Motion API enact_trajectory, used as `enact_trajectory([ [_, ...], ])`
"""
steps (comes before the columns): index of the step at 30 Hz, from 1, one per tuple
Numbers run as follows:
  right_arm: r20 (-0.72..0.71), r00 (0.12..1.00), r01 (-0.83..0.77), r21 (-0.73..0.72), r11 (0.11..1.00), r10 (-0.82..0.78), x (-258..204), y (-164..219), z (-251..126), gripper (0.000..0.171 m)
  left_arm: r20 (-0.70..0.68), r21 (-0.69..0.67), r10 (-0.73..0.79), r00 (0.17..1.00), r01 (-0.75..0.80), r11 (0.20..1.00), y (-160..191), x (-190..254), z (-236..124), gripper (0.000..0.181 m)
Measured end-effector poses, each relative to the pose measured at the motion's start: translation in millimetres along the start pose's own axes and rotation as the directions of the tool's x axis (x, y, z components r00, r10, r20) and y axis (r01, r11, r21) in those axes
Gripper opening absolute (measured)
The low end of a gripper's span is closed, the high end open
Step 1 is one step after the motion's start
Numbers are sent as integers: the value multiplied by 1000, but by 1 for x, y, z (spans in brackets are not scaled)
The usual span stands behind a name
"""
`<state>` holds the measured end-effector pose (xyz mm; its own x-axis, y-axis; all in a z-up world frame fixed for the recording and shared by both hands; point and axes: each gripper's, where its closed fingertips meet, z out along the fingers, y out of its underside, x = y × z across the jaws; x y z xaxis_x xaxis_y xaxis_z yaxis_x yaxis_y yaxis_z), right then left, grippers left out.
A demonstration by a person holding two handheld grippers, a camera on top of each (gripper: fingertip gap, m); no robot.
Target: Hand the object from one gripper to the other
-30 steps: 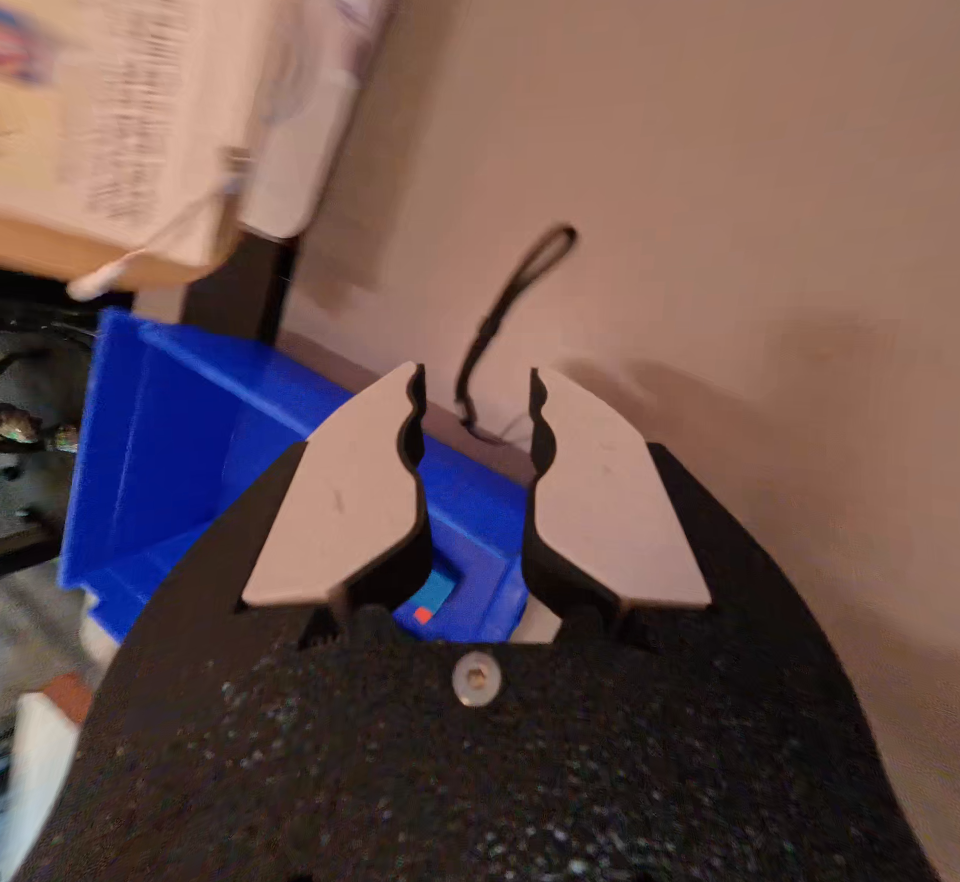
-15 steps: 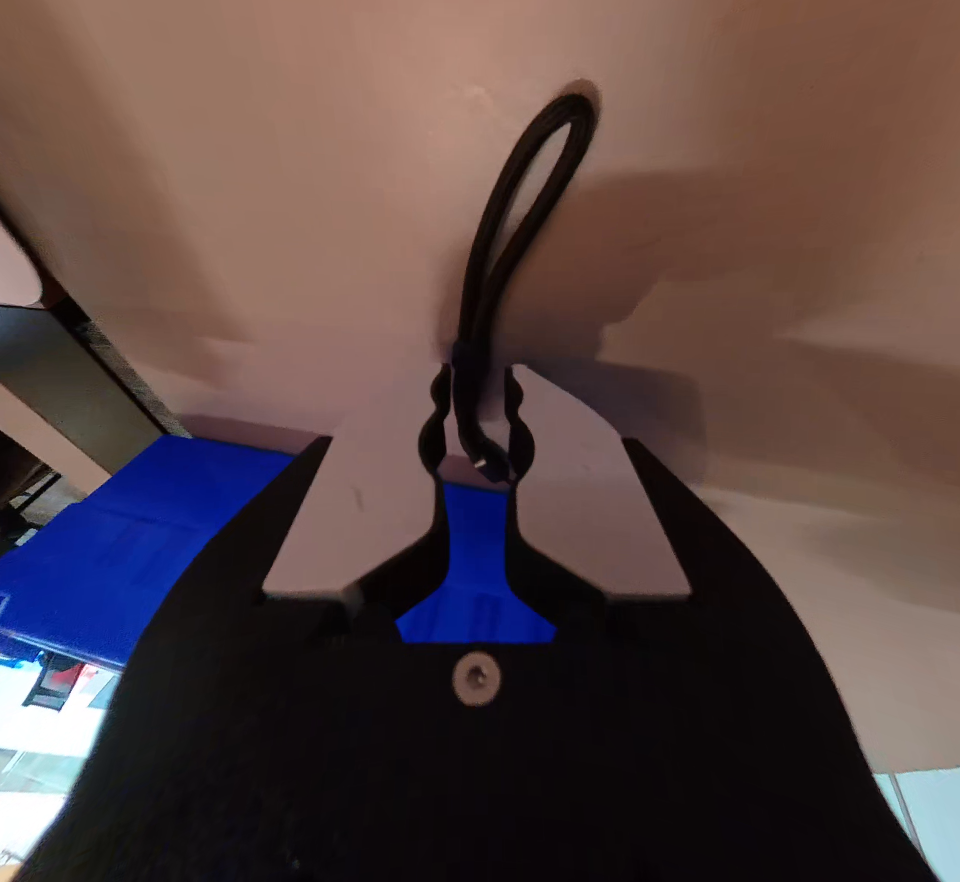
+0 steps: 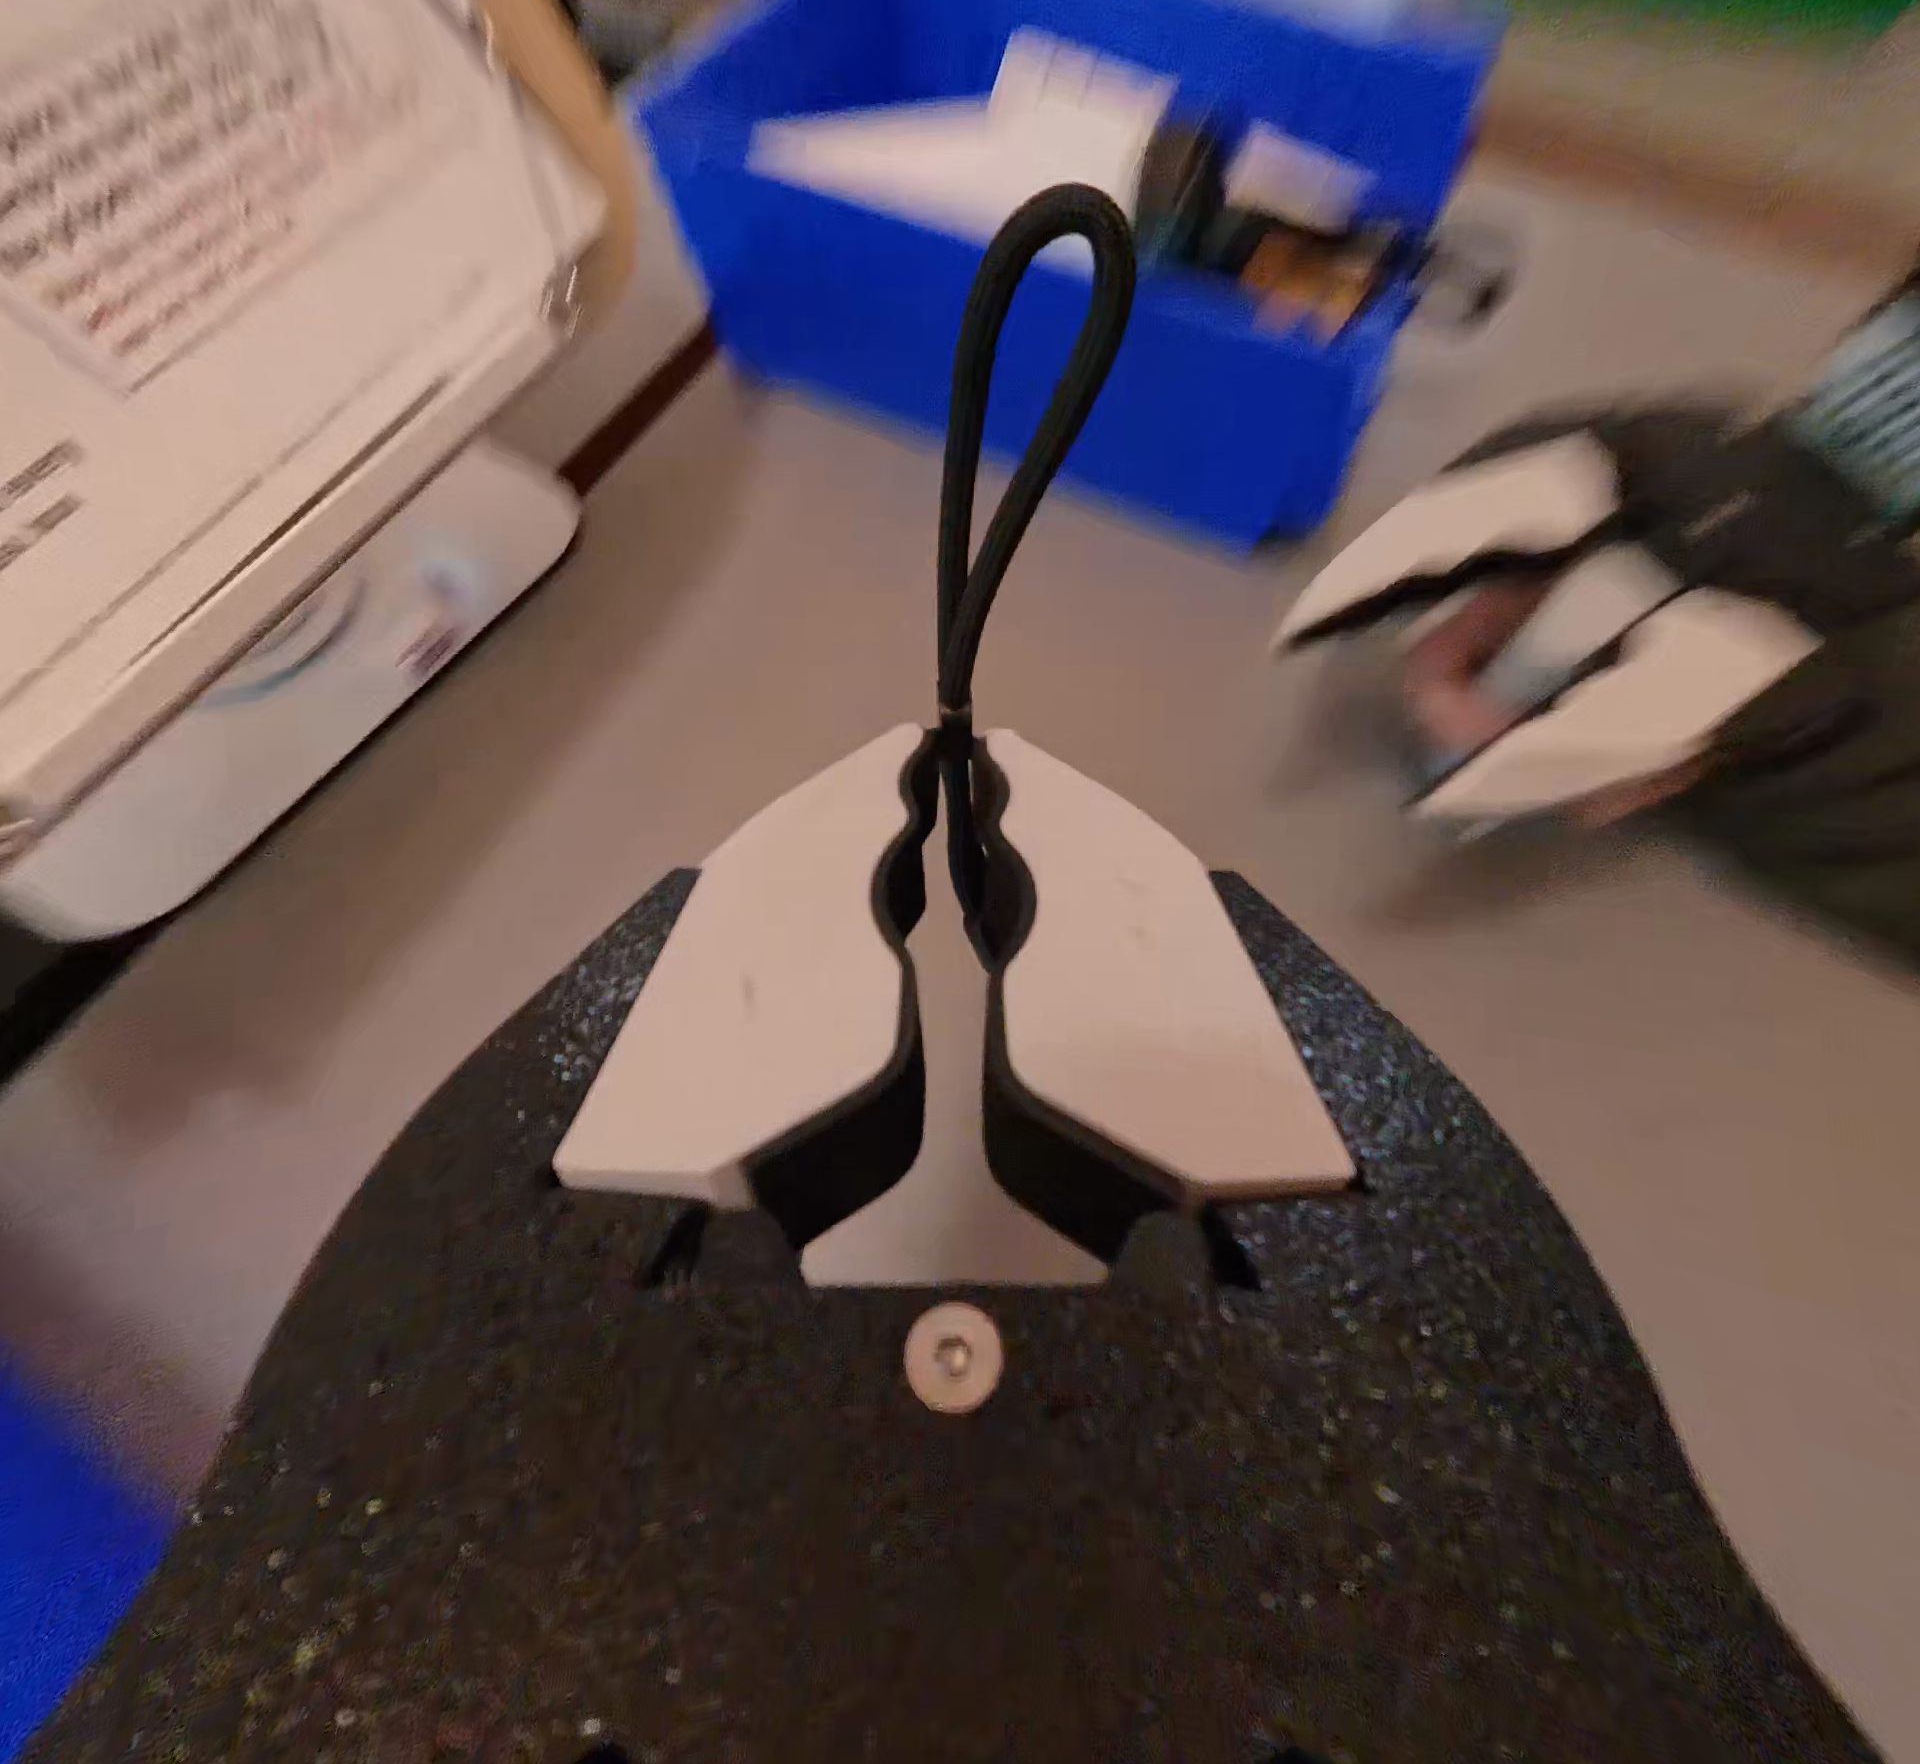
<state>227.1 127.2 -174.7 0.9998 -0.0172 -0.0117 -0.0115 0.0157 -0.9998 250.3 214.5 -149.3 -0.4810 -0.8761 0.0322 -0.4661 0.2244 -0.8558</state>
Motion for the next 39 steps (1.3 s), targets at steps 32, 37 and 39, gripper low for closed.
enact_trajectory([
  [32, -133, 989, 79, 71, 994, -69, 16, -11, 21, 7, -288, 690, -128, 949, 298, 660, 7, 37, -22, 17],
  [37, -341, 789, 513, -93, 853, -511, 41, -19, 29, 7, 320, 615, -94, 943, -131, 778, 22, -11, -39, 29],
  [39, -330, 698, 614, -179, 769, -635, 42, -13, 40, 7, 479, 507, 2, 878, -278, 816, 25, -16, -41, 32],
])
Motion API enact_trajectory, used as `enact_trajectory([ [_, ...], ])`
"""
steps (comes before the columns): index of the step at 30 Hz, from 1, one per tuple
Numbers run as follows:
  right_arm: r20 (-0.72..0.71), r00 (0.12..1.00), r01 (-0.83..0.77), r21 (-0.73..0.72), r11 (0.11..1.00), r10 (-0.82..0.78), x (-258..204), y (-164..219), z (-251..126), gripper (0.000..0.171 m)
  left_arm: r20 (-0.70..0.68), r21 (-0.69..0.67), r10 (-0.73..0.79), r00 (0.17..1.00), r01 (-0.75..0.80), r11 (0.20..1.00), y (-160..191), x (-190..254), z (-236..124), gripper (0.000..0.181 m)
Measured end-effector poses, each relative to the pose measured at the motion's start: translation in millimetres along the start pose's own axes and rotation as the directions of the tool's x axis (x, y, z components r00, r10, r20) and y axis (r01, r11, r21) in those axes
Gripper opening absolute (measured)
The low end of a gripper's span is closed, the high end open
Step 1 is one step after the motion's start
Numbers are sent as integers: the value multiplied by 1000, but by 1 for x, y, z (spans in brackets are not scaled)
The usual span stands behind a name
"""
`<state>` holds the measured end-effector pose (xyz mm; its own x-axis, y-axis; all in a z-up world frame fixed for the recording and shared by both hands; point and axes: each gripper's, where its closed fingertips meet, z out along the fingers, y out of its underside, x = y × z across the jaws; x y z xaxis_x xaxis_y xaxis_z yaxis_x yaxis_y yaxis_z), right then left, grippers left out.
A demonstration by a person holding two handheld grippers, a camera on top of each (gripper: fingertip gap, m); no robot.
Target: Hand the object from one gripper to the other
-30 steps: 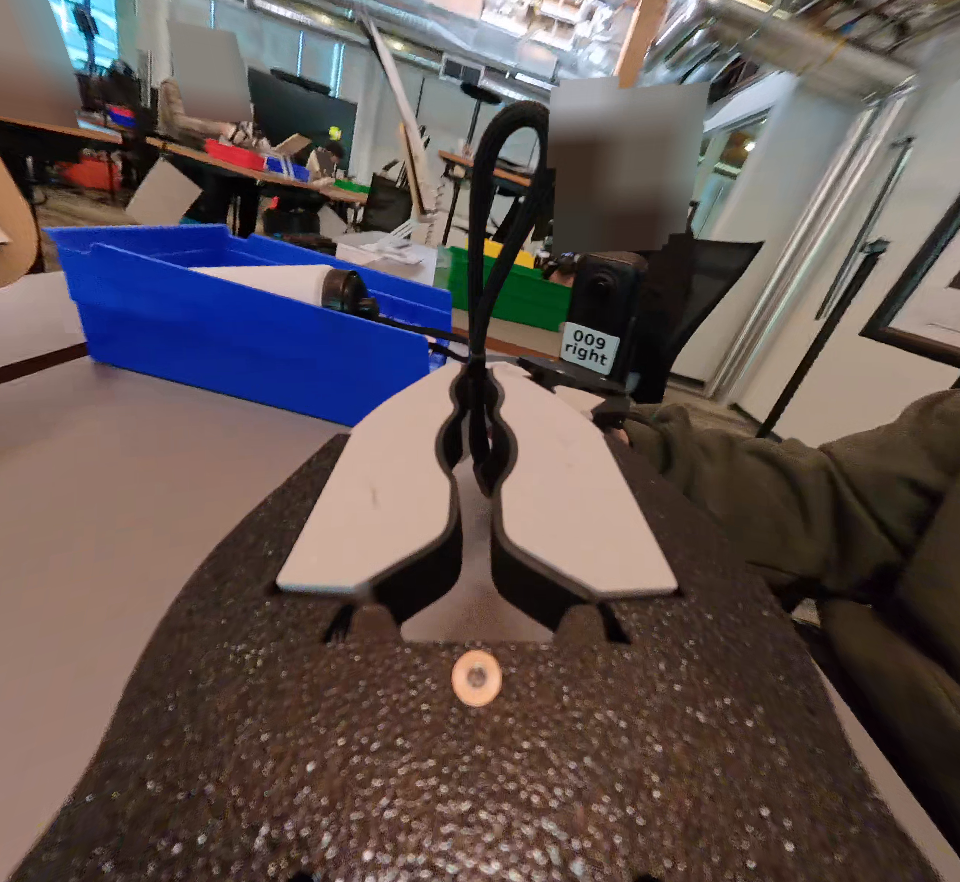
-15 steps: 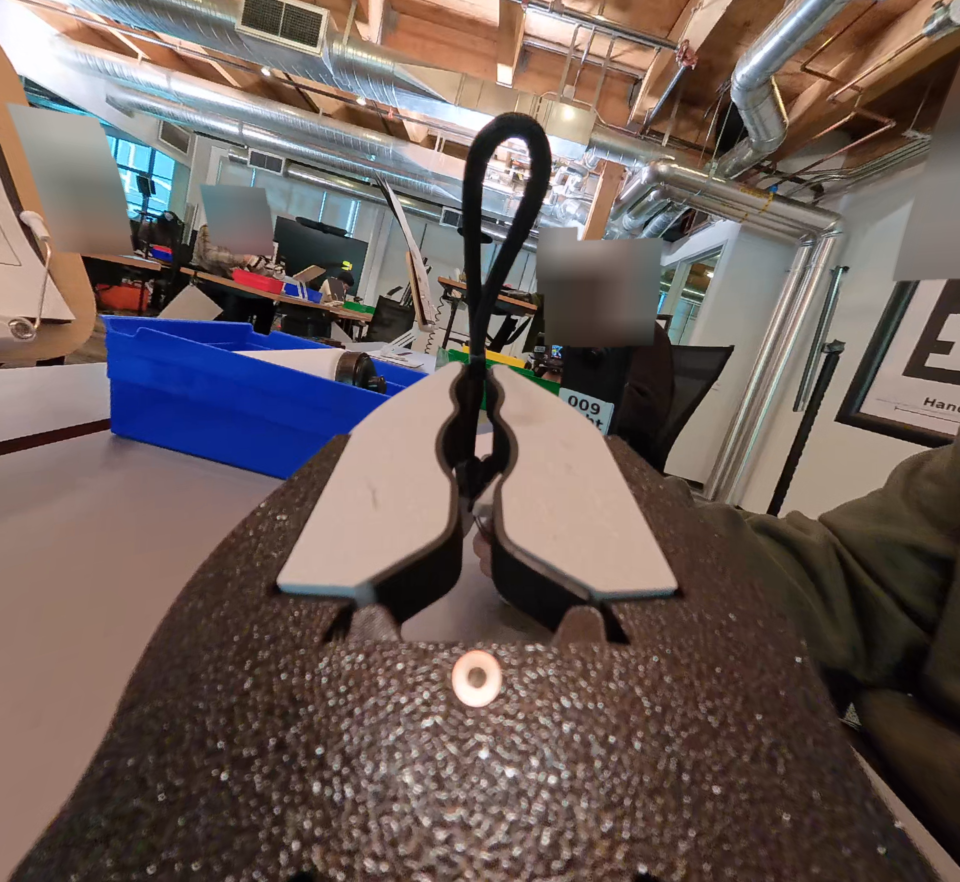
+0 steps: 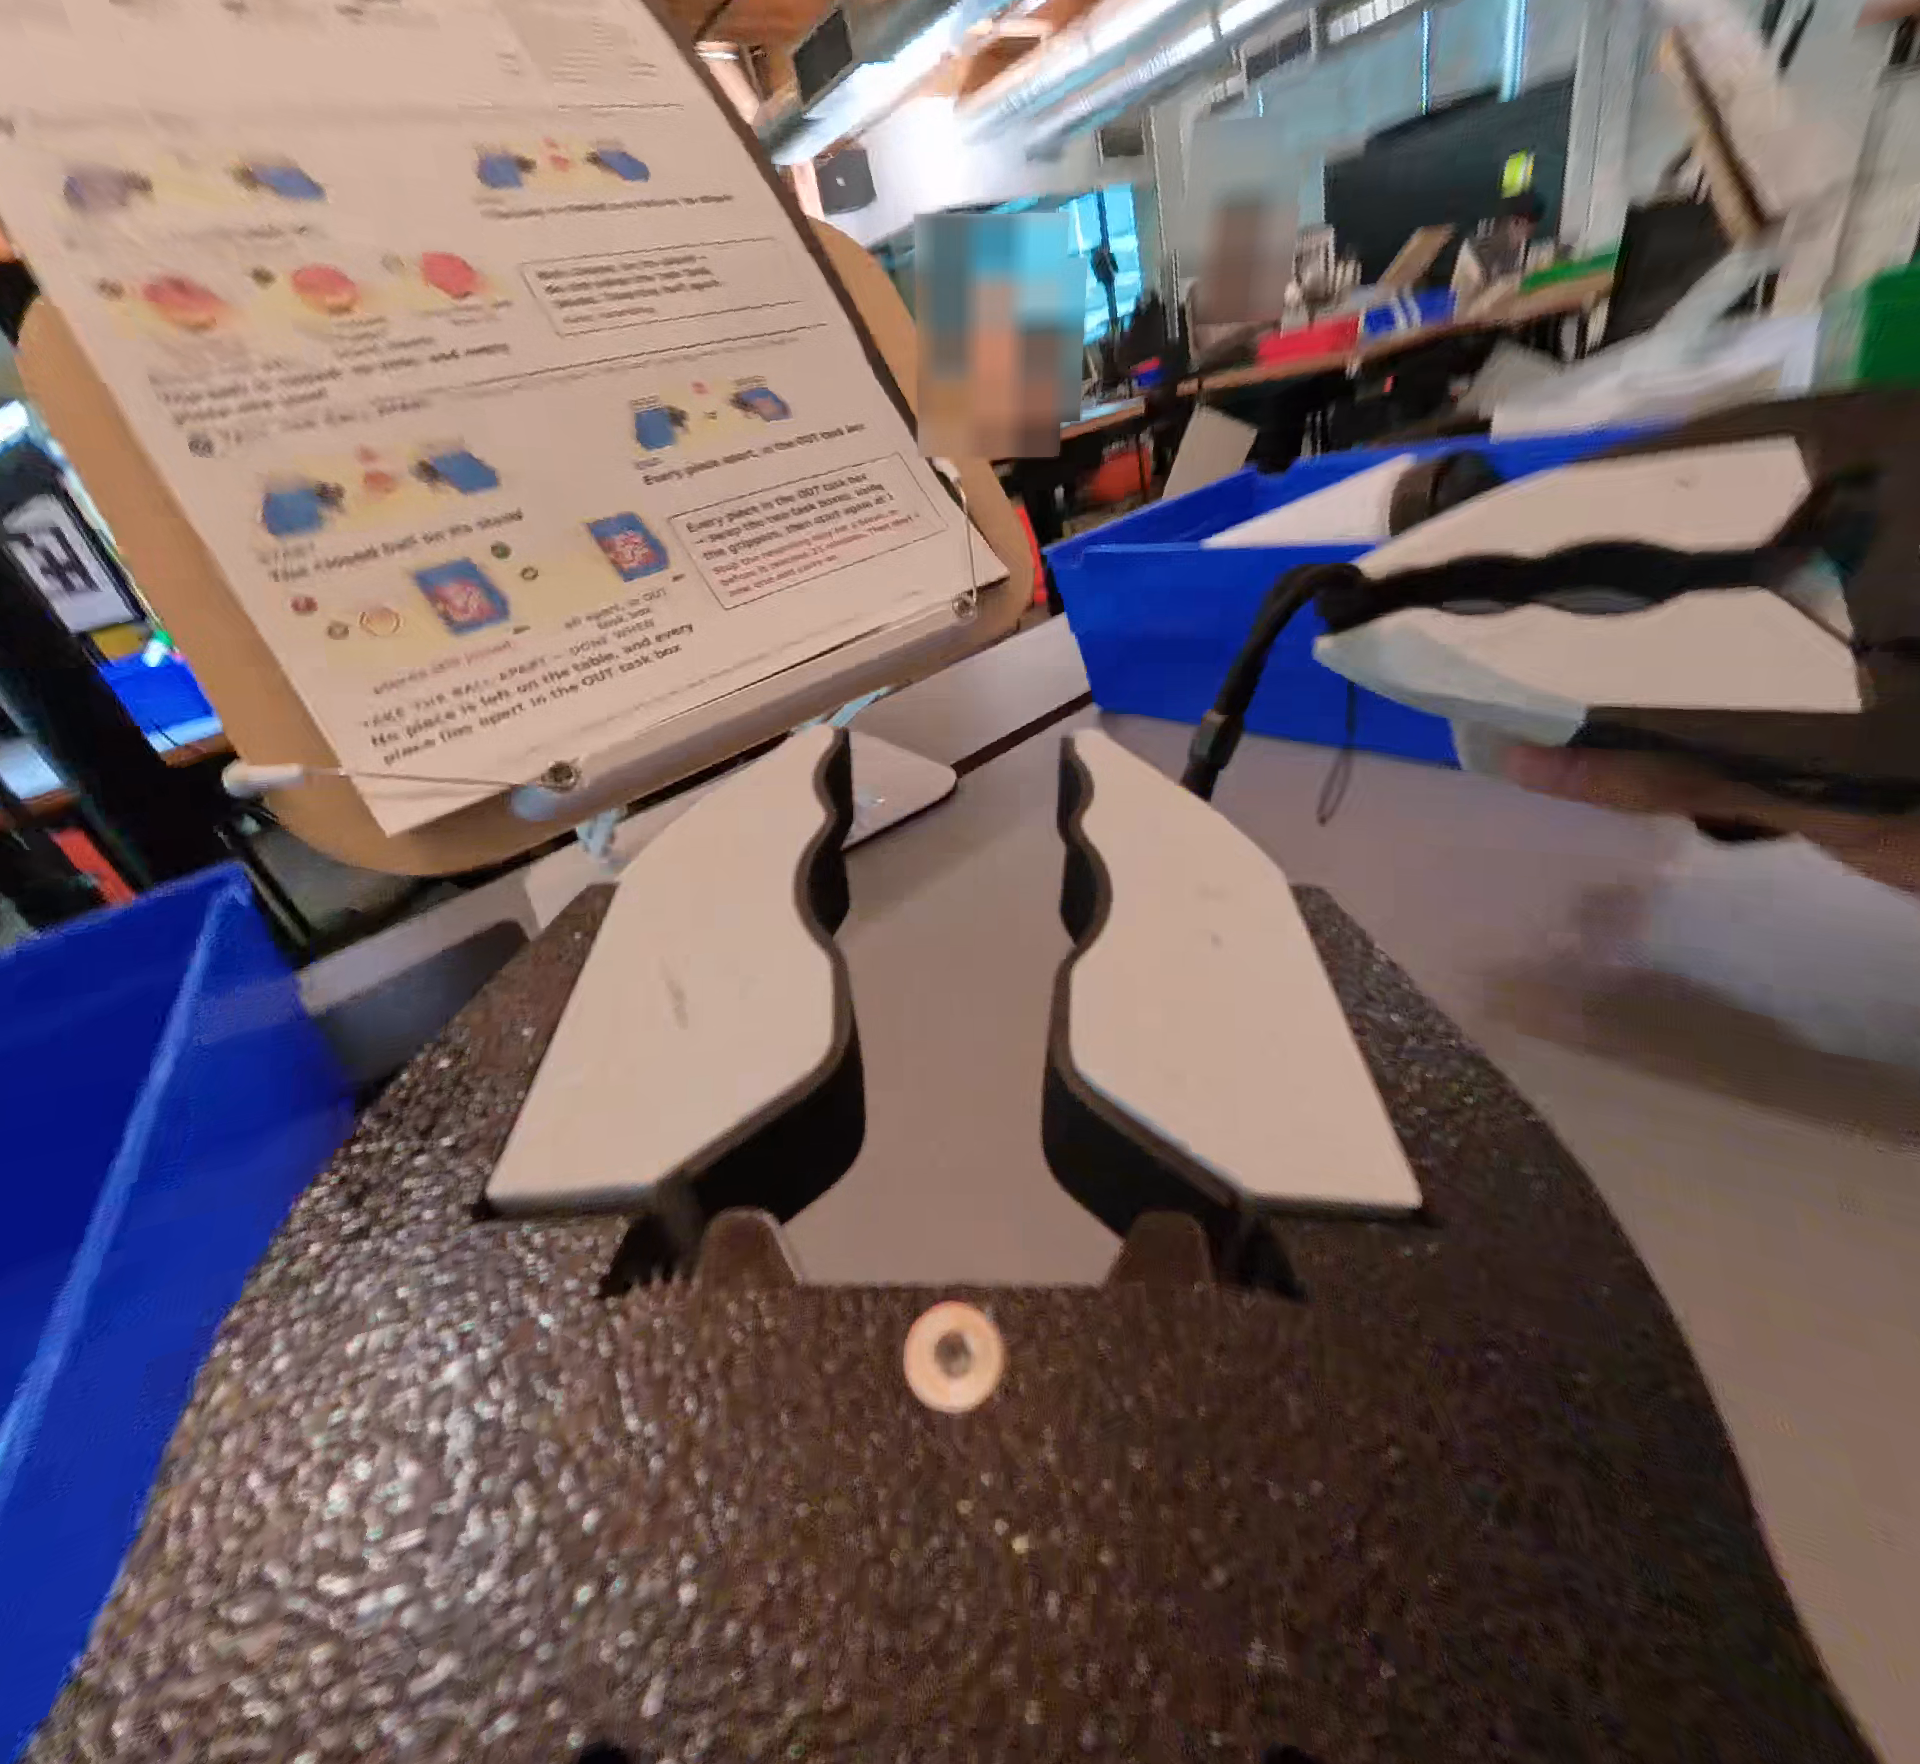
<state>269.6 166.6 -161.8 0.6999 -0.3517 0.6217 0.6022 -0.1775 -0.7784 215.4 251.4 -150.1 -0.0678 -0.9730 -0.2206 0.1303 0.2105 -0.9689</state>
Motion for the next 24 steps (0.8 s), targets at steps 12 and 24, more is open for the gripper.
enact_trajectory([
  [12, 82, 996, 45, 5, 999, -46, -30, -7, 1, 7, -236, -191, 137, 962, -184, 964, 36, 54, 12, 9],
  [24, 182, 926, -340, 19, 940, 332, -28, -3, -7, 8, -177, -211, 72, 982, -109, 971, 35, 54, 17, 6],
])
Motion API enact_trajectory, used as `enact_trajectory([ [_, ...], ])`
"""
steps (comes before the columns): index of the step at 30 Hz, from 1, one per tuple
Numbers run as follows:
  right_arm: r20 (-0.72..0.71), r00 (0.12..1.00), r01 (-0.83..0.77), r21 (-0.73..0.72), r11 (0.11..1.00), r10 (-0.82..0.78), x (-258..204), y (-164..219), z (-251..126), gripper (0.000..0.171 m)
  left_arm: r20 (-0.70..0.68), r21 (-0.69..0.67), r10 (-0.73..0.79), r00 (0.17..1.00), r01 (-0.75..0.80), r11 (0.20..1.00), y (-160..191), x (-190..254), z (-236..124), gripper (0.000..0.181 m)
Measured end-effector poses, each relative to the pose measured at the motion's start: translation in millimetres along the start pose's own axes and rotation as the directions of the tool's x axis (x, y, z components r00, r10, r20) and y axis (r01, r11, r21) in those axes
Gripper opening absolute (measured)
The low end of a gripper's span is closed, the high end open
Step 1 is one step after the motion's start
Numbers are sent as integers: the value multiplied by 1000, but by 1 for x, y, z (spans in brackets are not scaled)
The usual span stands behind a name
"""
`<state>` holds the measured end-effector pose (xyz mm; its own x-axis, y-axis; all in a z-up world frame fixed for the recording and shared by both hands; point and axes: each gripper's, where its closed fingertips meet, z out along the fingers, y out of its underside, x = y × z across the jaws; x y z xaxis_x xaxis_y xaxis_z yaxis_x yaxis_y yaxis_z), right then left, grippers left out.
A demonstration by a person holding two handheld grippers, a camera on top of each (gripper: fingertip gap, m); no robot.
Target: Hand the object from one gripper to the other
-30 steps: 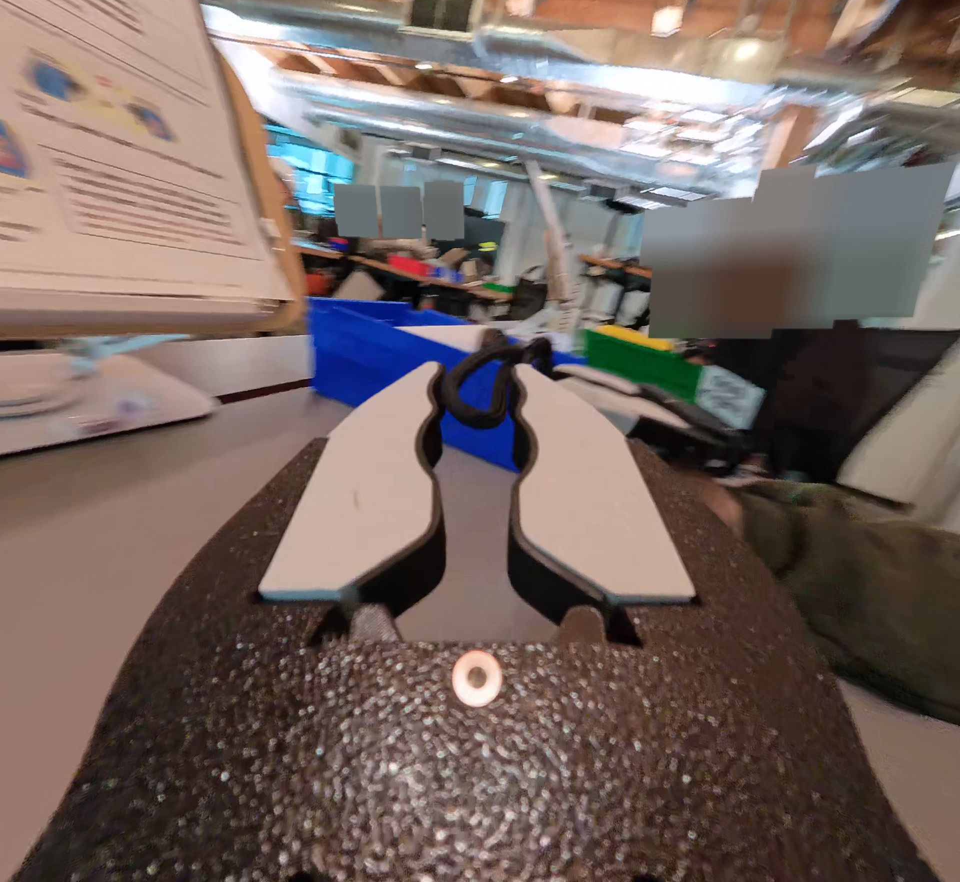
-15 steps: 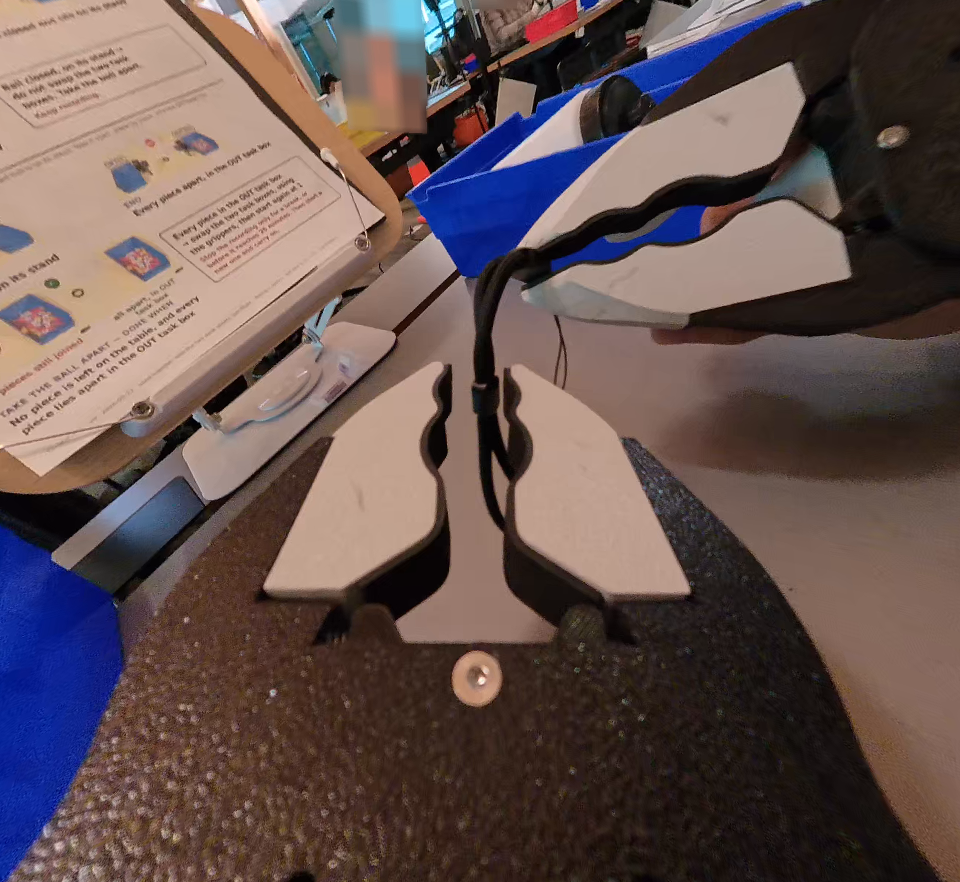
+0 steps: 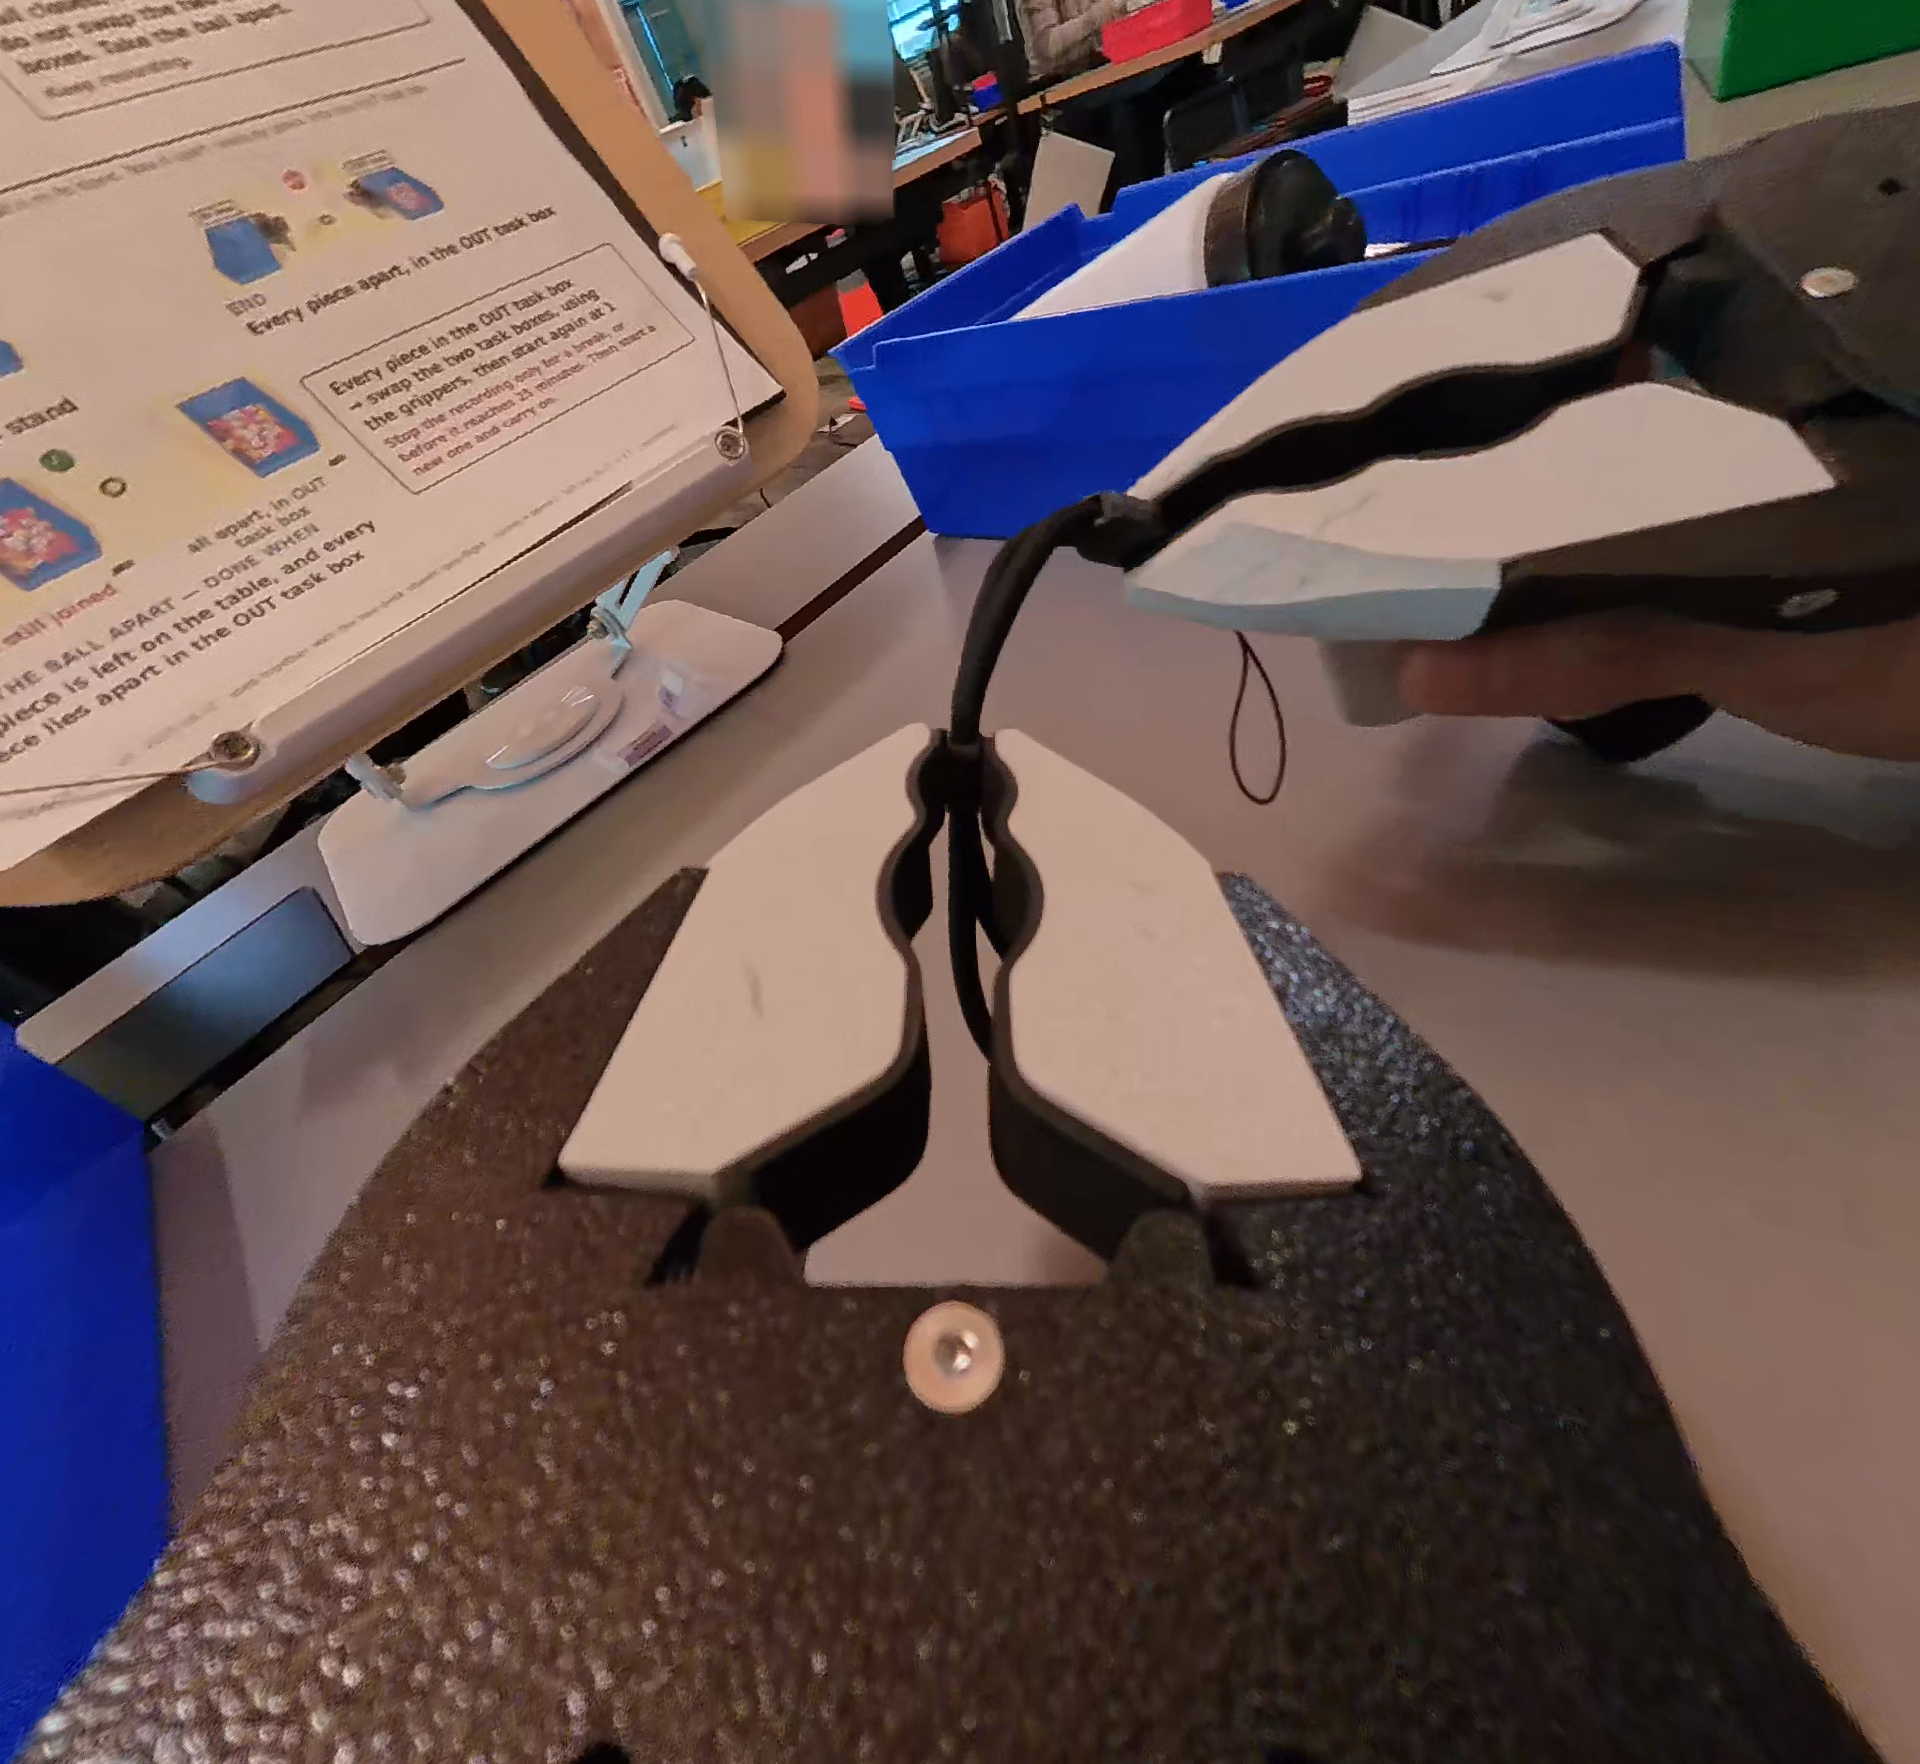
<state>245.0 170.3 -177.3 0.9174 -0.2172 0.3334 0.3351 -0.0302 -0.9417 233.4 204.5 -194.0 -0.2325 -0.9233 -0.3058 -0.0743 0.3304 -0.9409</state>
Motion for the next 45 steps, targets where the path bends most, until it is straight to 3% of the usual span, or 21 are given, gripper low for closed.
enact_trajectory([
  [2, 3, 1000, -6, 7, 1000, 6, 0, -1, -1, 11, 4, 10, -30, 1000, 30, 999, -1, -2, 0, 5],
  [7, 14, 998, -56, 18, 998, 56, 2, -3, -3, 38, 48, 31, -121, 992, 119, 992, 0, -15, -4, 5],
  [11, 98, 978, -182, -18, 983, 183, -8, -3, -2, 49, 40, 91, -223, 974, 219, 972, -5, -21, -7, 5],
  [13, 159, 951, -260, -42, 965, 264, -17, -4, -1, 47, -53, 173, -306, 950, 311, 935, -17, -15, -10, 5],
  [16, 288, 866, -405, -74, 911, 409, -33, -10, -2, 47, -368, 329, -502, 783, 615, 717, -53, -5, -25, 5],
  [18, 333, 822, -468, -70, 881, 463, -37, -15, -3, 40, -449, 348, -550, 704, 705, 618, -59, -7, -30, 5],
  [21, 334, 816, -480, -63, 875, 472, -36, -16, -4, 39, -448, 345, -522, 726, 679, 648, -56, -3, -29, 5],
  [25, 372, 824, -430, -81, 899, 427, -46, -16, -4, 43, -486, 356, -514, 706, 698, 622, -62, 3, -29, 5],
  [26, 372, 829, -418, -83, 905, 417, -48, -16, -4, 39, -492, 351, -508, 707, 695, 627, -62, 5, -29, 6],
  [28, 384, 833, -403, -73, 912, 399, -50, -18, -5, 5, -500, 351, -504, 704, 697, 625, -62, 7, -29, 5],
  [31, 349, 859, -381, -49, 923, 373, -45, -17, -4, 4, -510, 343, -506, 695, 704, 622, -62, 6, -30, 6],
  [34, 180, 956, -239, 23, 971, 231, -20, -16, -5, 3, -478, 312, -495, 726, 667, 677, -56, 7, -27, 5],
  [36, -16, 1000, 11, 39, 999, -11, 4, -17, -11, 4, -449, 292, -473, 758, 625, 724, -51, 8, -25, 20],
  [39, -202, 881, 435, -10, 901, -428, 21, -27, -22, 3, -513, 213, -479, 712, 646, 733, -49, 12, -28, 41],
  [43, -268, 749, 623, -28, 782, -606, 19, -38, -26, 3, -658, 66, -515, 549, 723, 687, -45, 19, -40, 54],
  [45, -297, 702, 664, -56, 745, -648, 25, -40, -29, 3, -756, -24, -495, 429, 737, 675, -47, 29, -55, 56],
])
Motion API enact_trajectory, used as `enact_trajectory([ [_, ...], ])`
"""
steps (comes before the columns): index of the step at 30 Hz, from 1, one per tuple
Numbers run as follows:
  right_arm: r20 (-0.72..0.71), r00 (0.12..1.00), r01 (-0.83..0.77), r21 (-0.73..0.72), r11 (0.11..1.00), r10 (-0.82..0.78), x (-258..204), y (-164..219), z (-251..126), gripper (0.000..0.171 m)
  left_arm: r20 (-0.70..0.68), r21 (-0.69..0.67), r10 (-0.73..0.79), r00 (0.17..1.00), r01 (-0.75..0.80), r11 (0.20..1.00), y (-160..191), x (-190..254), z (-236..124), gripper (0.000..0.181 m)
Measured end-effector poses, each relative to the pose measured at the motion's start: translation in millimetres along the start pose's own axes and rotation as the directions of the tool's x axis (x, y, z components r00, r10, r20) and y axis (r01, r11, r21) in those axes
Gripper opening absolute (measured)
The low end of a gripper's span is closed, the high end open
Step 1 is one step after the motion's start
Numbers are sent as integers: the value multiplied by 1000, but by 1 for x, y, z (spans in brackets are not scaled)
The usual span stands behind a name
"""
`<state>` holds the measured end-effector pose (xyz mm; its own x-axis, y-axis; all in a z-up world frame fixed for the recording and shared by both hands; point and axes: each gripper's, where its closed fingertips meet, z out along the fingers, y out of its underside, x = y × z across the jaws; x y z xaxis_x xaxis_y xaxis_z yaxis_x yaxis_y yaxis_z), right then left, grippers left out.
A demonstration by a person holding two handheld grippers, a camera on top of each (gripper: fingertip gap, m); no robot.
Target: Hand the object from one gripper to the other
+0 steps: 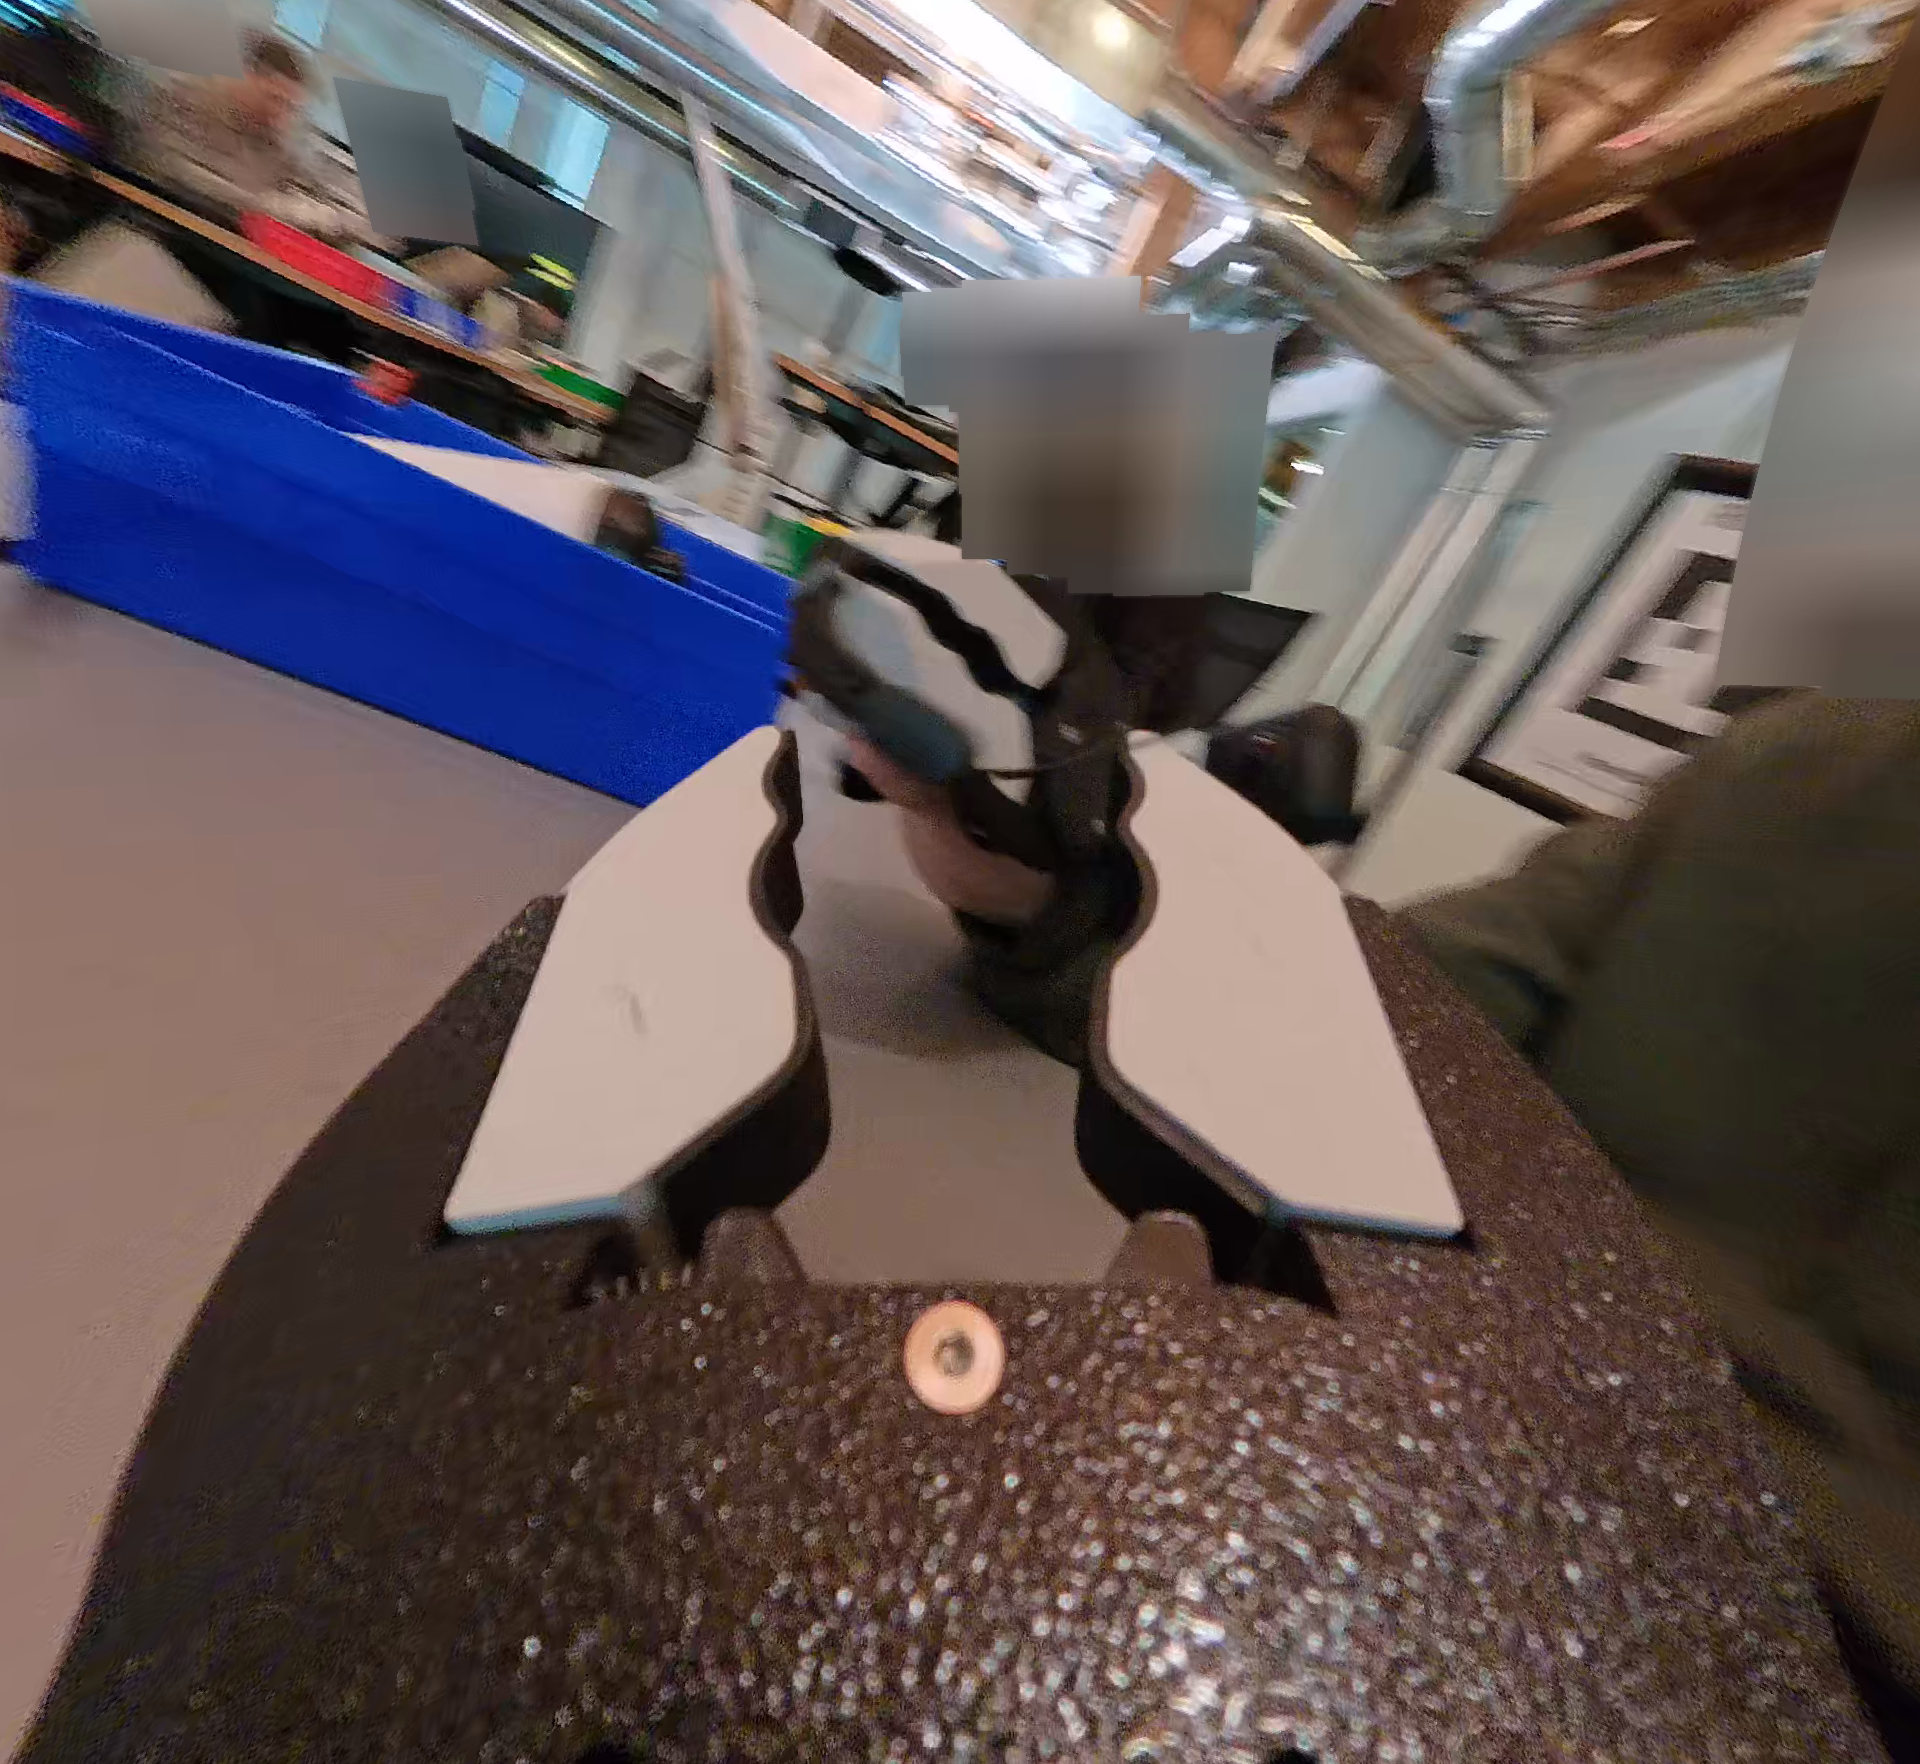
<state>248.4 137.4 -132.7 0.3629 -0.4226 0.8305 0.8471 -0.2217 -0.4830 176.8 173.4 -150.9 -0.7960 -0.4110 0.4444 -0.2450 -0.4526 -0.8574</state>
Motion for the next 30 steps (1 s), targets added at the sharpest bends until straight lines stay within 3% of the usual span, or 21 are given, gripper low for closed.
enact_trajectory([
  [2, -40, 999, -26, -8, 1000, 25, 10, 5, -2, 3, -81, -35, -48, 996, 45, 998, 3, 10, -5, 55],
  [4, -71, 992, -103, 0, 995, 102, 20, 9, -4, 4, -75, -33, -44, 996, 42, 999, 3, 9, -8, 55],
  [8, -54, 982, -177, 48, 983, 180, 22, 7, -6, 3, 51, 17, -133, 990, 133, 991, 0, -16, -6, 51],
  [11, 1, 971, -240, 72, 968, 240, 12, 0, -4, 3, 128, -69, -164, 978, 174, 982, 18, -29, 3, 50],
  [13, 31, 968, -250, 77, 965, 248, 6, -4, -3, 4, 201, -159, -120, 972, 153, 975, 33, -37, 8, 51],
  [16, 43, 968, -251, 76, 965, 248, 3, -6, -2, 4, 199, -270, -57, 978, 111, 956, 48, -30, 17, 48],
  [20, 42, 962, -273, 77, 959, 270, 4, -6, -2, 3, 216, -370, 18, 976, 65, 927, 62, -29, 22, 19],
  [21, 38, 959, -284, 76, 956, 282, 5, -5, -2, 3, 213, -382, 31, 976, 54, 923, 64, -28, 23, 11],
  [26, 50, 949, -314, 79, 946, 311, 4, -5, -2, 3, 219, -378, 45, 975, 42, 925, 63, -29, 24, 9],
  [30, 91, 935, -349, 70, 935, 342, -1, -6, -1, 4, 301, -330, 138, 943, -32, 943, 49, -43, 20, 8],
])
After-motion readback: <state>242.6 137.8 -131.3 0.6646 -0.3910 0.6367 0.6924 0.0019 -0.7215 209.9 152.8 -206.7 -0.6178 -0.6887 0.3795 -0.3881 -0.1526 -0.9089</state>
